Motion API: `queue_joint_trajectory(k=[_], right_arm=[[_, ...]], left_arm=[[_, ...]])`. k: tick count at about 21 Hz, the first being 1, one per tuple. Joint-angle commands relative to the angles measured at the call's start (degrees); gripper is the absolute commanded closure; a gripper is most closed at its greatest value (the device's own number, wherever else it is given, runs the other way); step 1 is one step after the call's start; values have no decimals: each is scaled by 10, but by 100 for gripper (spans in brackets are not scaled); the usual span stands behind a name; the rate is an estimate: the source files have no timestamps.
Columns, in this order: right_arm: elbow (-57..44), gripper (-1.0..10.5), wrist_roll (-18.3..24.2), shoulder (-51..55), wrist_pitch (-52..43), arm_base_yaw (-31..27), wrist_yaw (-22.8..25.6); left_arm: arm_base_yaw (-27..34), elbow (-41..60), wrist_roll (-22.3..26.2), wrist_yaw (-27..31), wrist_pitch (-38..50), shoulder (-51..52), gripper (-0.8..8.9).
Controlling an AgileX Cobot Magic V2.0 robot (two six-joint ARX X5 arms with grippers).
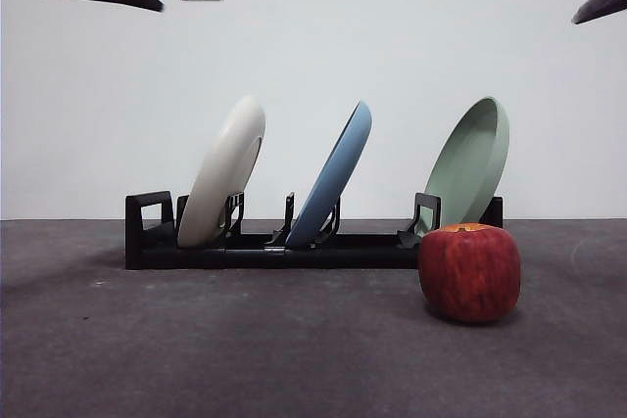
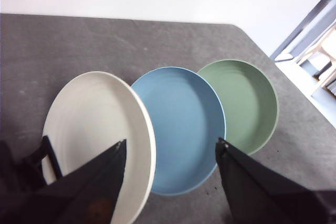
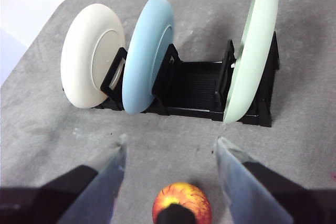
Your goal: Take the yellow plate from the plate rack,put the plate on the table,take the apple from the table,put the apple in the plate
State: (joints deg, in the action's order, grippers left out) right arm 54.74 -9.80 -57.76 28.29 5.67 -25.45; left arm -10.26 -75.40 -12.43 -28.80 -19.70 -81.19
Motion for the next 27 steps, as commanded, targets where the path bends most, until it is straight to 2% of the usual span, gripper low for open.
queue_joint_trajectory(k=[1,4,8,13,17,18,21,25,27], right_arm=[[2,663,5,-1,-4,1,-1],[2,663,5,-1,-4,1,-1],[2,663,5,-1,-4,1,1],[2,663,4,-1,-4,1,1],[2,663,4,-1,-4,1,1],[2,664,4,-1,-4,1,3],[2,664,4,-1,-4,1,3],[2,666,4,-1,-3,1,4],[2,666,4,-1,-3,1,5]], left_arm=[[-11,-53,14,3,-24,-64,522],[-26,-106,16,21,-43,-136,522],[-45,-119,16,34,-44,-198,522],[-63,-119,35,73,-35,-219,522],[-65,-119,34,73,-35,-219,536],[-66,-119,34,73,-41,-219,549],[-66,-119,36,73,-50,-219,821],[-67,-120,37,71,-45,-219,822],[-69,-121,36,41,-46,-211,822]])
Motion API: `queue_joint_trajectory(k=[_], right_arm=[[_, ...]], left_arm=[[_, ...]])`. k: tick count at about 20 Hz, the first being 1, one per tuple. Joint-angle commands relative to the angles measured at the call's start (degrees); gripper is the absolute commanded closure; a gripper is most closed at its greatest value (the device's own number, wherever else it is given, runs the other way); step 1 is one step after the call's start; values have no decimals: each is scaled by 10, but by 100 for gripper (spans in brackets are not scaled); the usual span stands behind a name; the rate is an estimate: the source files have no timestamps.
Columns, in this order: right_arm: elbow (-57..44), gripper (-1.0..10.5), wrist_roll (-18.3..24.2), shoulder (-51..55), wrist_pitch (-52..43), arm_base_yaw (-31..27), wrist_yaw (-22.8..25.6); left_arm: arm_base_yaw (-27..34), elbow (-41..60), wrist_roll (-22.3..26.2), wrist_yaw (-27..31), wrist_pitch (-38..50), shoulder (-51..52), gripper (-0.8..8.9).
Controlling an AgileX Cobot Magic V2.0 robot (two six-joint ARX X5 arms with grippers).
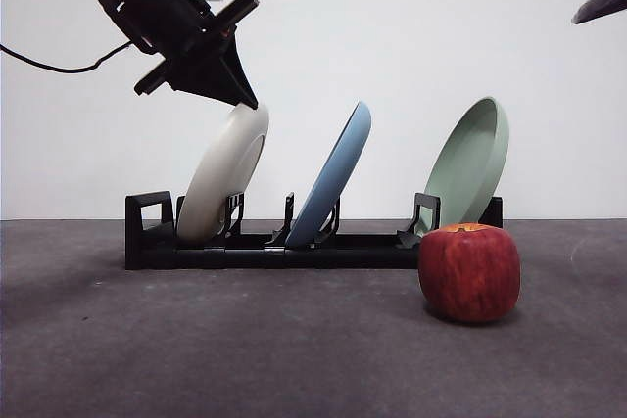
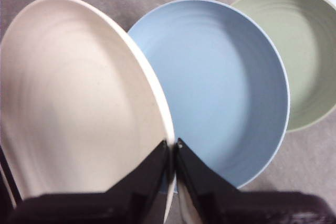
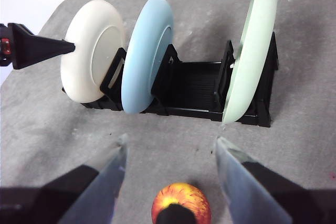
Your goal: Take the yellow plate from the plate rack,put the plate on the table,take the apple from the table,put the apple in the plate
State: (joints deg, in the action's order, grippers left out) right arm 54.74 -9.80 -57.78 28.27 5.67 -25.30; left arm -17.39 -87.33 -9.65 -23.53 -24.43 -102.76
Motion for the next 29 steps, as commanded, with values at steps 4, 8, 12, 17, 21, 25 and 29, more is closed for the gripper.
queue_joint_trajectory(k=[4,8,12,17,21,25,29], right_arm=[[2,666,4,-1,-3,1,2],[2,666,4,-1,-3,1,2],[2,666,4,-1,-3,1,2],[2,666,4,-1,-3,1,2],[2,666,4,-1,-3,1,2],[2,666,4,-1,-3,1,3],[2,666,4,-1,-3,1,3]], left_arm=[[-10,-2,9,-51,-23,56,822],[-38,-2,67,-50,-96,148,822],[-83,-2,126,1,-213,251,822],[-188,-1,144,132,-334,325,822],[-300,9,134,239,-378,321,822],[-372,63,87,313,-341,304,822],[-382,152,66,314,-255,277,822]])
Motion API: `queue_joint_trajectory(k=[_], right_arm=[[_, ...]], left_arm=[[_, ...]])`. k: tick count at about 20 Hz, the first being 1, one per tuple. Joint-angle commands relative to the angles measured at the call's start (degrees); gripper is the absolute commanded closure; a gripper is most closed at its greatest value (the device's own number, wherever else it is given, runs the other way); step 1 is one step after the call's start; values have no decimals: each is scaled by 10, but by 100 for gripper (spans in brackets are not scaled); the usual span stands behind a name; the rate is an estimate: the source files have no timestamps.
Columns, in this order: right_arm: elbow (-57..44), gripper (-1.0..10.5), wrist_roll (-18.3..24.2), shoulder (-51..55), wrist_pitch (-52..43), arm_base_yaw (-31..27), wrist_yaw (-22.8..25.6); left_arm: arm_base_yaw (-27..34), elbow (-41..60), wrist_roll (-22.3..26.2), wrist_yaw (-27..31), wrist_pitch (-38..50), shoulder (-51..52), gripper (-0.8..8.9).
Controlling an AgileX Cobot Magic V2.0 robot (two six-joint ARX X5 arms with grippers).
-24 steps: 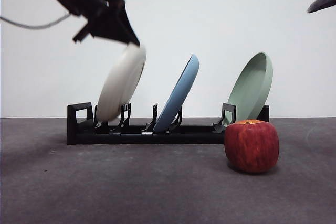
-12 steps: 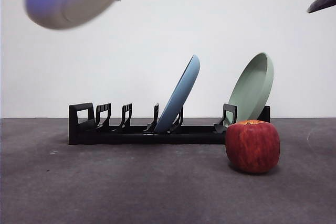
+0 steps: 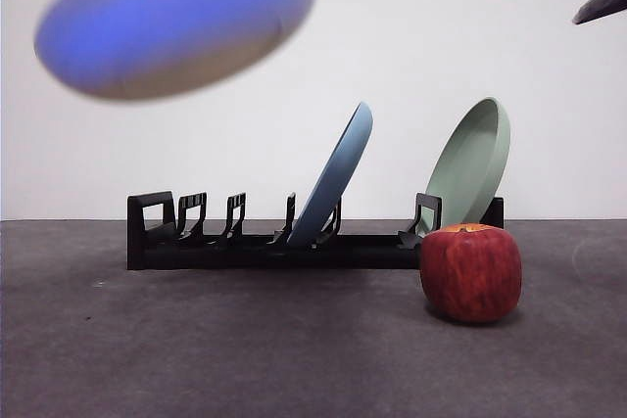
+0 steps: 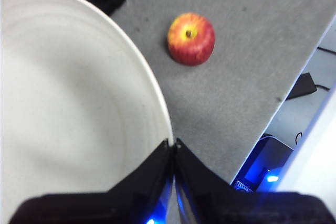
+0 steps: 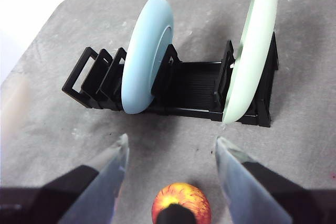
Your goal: Take the yellow plate from the plate rack,put the plate on the table,take the apple from the table,put the apple in the plate
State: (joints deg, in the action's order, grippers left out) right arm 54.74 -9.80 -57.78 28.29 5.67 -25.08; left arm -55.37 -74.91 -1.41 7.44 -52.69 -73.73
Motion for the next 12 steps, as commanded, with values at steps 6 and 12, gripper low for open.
queue_joint_trajectory(k=[6,12], right_arm=[[2,666,4,-1,-3,1,0],[2,666,4,-1,-3,1,-1]], left_arm=[[-1,100,-16,31,108,-133,822],[-2,100,-14,43,162,-273,821]])
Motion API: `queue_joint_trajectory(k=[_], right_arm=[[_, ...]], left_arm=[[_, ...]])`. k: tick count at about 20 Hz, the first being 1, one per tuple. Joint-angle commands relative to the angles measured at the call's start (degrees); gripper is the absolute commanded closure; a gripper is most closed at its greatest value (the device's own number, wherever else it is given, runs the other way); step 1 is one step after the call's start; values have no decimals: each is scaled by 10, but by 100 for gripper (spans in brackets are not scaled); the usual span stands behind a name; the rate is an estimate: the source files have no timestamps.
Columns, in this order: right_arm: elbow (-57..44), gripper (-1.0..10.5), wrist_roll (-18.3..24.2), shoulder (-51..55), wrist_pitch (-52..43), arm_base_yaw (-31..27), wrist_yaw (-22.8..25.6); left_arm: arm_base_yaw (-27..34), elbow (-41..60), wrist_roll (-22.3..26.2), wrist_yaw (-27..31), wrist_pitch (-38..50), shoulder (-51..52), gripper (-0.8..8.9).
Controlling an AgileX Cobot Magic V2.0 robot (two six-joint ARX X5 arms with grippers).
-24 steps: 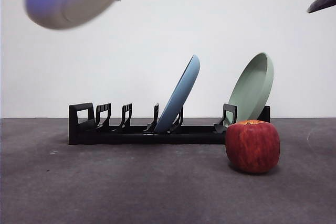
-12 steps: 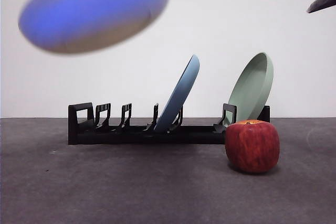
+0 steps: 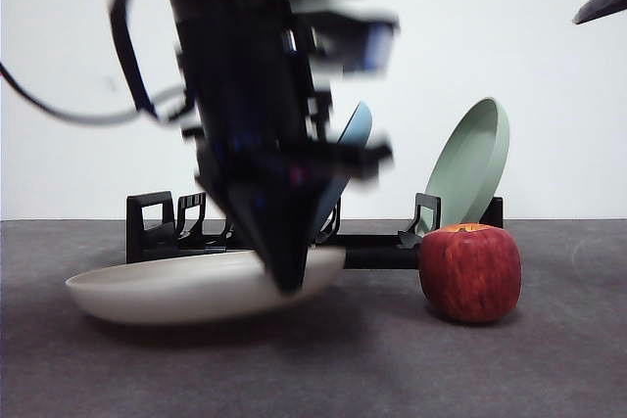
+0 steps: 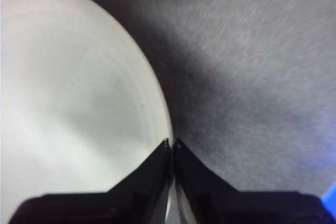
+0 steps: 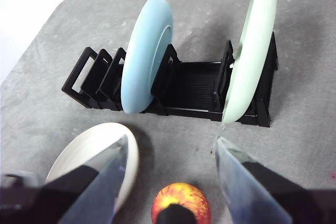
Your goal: Take the yellow plate from the plate rack,put the plate on the table,take the apple from the table,put the apple in the plate
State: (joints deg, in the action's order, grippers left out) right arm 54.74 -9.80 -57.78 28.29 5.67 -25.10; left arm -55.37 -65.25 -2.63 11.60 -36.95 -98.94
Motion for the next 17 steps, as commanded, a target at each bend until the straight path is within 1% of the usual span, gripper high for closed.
queue_joint_trajectory(k=[1,3,4,6,7,9,10,11,12,14,16,17], right_arm=[[2,665,4,-1,-3,1,-1],[2,662,4,-1,-3,1,-1],[2,662,5,-1,-3,3,-1],[2,656,17,-1,-3,13,-1],[2,656,24,-1,-3,23,0],[2,651,34,-3,-3,44,5],[2,597,34,-5,-3,57,18],[3,468,33,-8,-3,74,37],[3,416,33,-12,-1,90,50],[3,412,37,-23,3,126,85],[8,412,51,-45,11,164,133],[12,412,54,-61,17,181,153]], left_arm=[[-1,3,-3,1,2,-30,814],[-2,3,-4,1,-4,-32,813],[-4,3,-4,0,-3,-31,795],[-1,3,-4,1,-3,-19,636],[-1,3,-4,2,-1,-9,574],[-1,3,-9,1,4,19,559],[-1,3,-13,2,5,36,559],[-1,3,-19,2,7,61,559],[-1,3,-21,2,7,85,559],[-1,3,-36,4,9,148,561],[-1,3,-38,6,20,217,561],[-1,3,-38,19,27,253,561]])
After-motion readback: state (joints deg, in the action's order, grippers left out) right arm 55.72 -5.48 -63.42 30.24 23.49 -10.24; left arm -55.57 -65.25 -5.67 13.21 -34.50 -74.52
